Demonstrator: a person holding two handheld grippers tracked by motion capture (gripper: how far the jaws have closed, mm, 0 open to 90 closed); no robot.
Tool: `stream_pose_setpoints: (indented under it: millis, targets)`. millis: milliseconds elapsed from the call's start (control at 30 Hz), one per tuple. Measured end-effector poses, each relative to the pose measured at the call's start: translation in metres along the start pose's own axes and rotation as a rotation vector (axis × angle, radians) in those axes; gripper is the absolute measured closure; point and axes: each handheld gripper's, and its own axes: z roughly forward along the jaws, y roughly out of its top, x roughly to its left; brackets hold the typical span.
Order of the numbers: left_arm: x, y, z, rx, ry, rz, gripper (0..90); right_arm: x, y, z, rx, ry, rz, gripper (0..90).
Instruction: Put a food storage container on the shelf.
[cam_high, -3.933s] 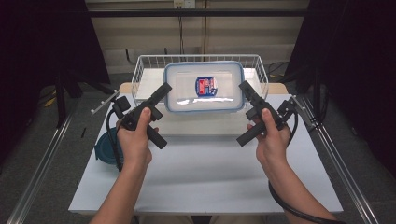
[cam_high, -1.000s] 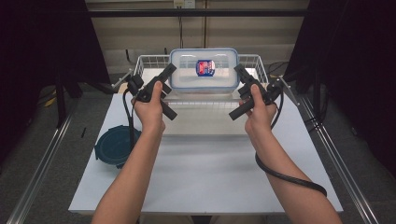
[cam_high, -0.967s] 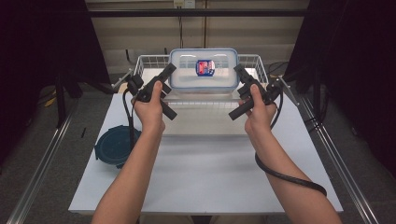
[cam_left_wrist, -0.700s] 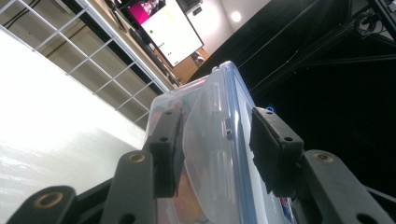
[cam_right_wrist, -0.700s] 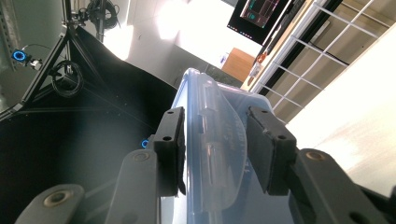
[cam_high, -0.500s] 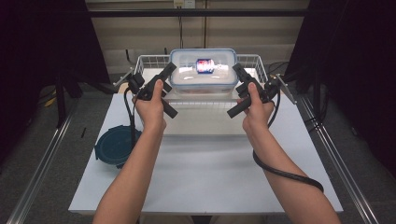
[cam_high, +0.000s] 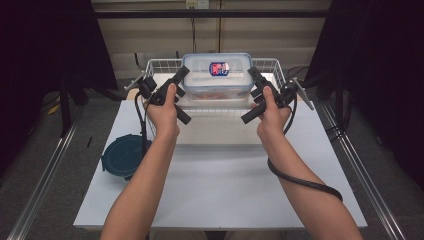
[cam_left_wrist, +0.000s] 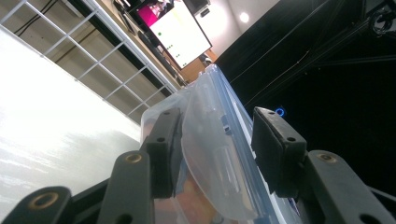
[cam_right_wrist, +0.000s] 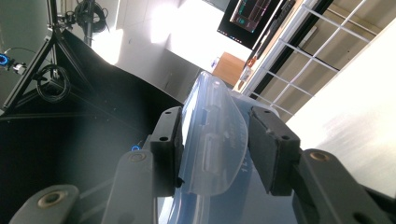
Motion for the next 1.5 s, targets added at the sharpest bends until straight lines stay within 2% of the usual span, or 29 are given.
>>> stream_pose_setpoints:
  millis: [267, 533, 733, 867, 967, 1033, 1133, 1200, 1300, 1500]
  targets:
    - [0.001, -0.002, 0.002, 0.002, 0.012, -0.007, 52.4, -0.001, -0.001, 0.002, -0.007, -0.014, 0.006, 54.1]
    - [0.003, -0.003, 0.003, 0.012, 0.031, 0.024, 48.8, 0.001, -0.001, 0.004, 0.008, -0.026, -0.009, 48.7]
    - [0.001, -0.004, 0.001, 0.018, 0.034, 0.060, 46.6, 0.004, -0.002, 0.005, 0.033, -0.040, -0.069, 40.9]
    - [-0.001, -0.006, 0.000, 0.035, 0.024, 0.089, 34.9, 0.008, -0.003, 0.003, 0.030, -0.036, -0.104, 35.1]
    - [-0.002, -0.007, -0.001, 0.040, 0.030, 0.087, 31.1, 0.011, -0.002, 0.001, 0.018, -0.031, -0.123, 32.3]
    - [-0.003, -0.006, -0.002, 0.041, 0.024, 0.086, 29.3, 0.015, 0.000, -0.001, 0.016, 0.000, -0.136, 32.9]
    - [-0.006, -0.005, -0.005, 0.041, 0.016, 0.108, 27.1, 0.022, 0.002, -0.004, 0.014, 0.000, -0.162, 29.8]
    - [-0.008, -0.003, -0.008, 0.037, 0.014, 0.102, 25.7, 0.023, 0.002, -0.007, 0.016, 0.003, -0.157, 30.1]
    - [-0.009, -0.002, -0.014, 0.035, 0.018, 0.128, 24.4, 0.022, 0.003, -0.011, 0.011, 0.018, -0.156, 29.6]
    - [-0.011, -0.004, -0.028, 0.049, -0.001, 0.139, 23.1, 0.021, 0.001, -0.024, 0.025, 0.055, -0.142, 28.6]
